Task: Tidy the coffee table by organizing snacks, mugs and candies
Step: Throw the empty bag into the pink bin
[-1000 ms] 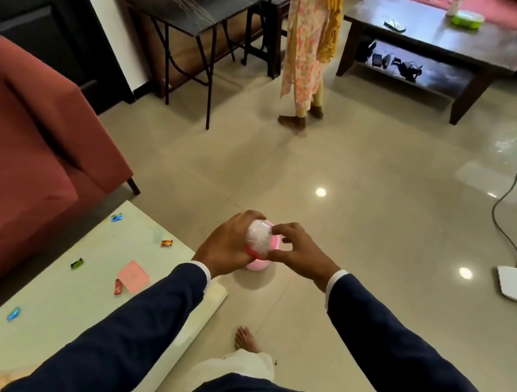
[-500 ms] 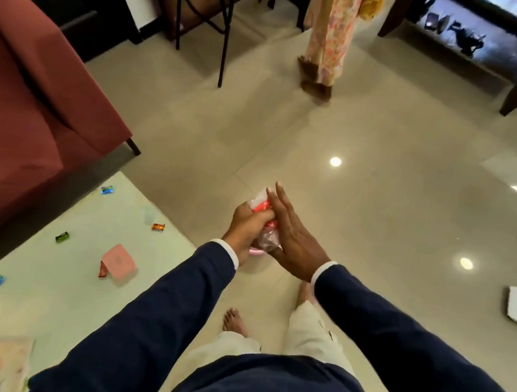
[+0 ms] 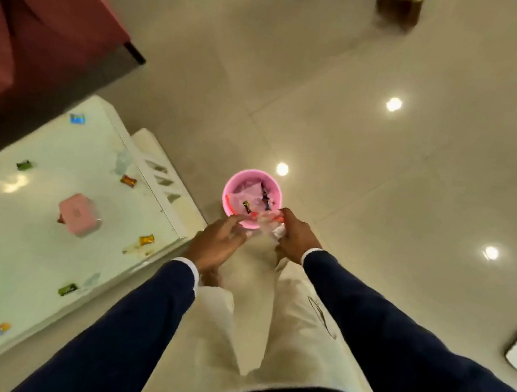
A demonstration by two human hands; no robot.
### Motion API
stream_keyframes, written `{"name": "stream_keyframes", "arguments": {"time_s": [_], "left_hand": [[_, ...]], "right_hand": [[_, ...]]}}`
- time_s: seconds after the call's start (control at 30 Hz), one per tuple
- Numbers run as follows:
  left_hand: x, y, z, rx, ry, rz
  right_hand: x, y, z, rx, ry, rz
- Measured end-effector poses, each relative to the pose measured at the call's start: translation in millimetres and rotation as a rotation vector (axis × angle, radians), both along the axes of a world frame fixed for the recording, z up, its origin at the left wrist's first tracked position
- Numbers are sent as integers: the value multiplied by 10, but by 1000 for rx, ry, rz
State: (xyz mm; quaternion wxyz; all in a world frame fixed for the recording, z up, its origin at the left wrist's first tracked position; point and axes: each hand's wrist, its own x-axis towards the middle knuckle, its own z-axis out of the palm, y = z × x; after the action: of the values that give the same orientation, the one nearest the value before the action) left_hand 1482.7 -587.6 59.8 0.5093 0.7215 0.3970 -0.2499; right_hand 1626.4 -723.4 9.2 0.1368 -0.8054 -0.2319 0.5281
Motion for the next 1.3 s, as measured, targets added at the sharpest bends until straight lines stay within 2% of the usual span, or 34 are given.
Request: {"name": "stream_keyframes", "arguments": {"time_s": [0.1,0.27,0.33,0.43,0.6,0.77,0.87,0.97,1.03,1.17,1.23,1.3], "left_hand": [[126,184,-627,276,95,-245],[254,377,-1698,383,150,-288],[255,416,-2085,426,156,-296],[212,479,-2651,446,202,-278],[131,466,-3247,413,255,-231],[34,432,-3475,481,286,-354],[31,472,-3497,496,271,-388],[42,543,-3483,494,273,-370],[56,580,-3390,489,279,-328],[49,635,-3027,527,265,-271],[45,670,-2732,535,258,-237],[21,693,-2303,579,255,-218]], "right_hand": [[240,75,-587,-47,18,-18],[384,488,-1670,-89,19,30],[407,649,-2051,-52,-90,164],[434,912,-2595,-15,-445,512],[444,1276,-3213,6,-439,775],[370,1478,-3568,-11,-498,945],[355,1513,-3669,-129,-430,959],[433,1555,-3603,-269,-155,861],[543,1625,-3443,-212,-89,774],[825,1733,-2846,9,-97,707],[928,1725,-2465,45,-88,766],[956,1705,-1938,113,-182,857]]}}
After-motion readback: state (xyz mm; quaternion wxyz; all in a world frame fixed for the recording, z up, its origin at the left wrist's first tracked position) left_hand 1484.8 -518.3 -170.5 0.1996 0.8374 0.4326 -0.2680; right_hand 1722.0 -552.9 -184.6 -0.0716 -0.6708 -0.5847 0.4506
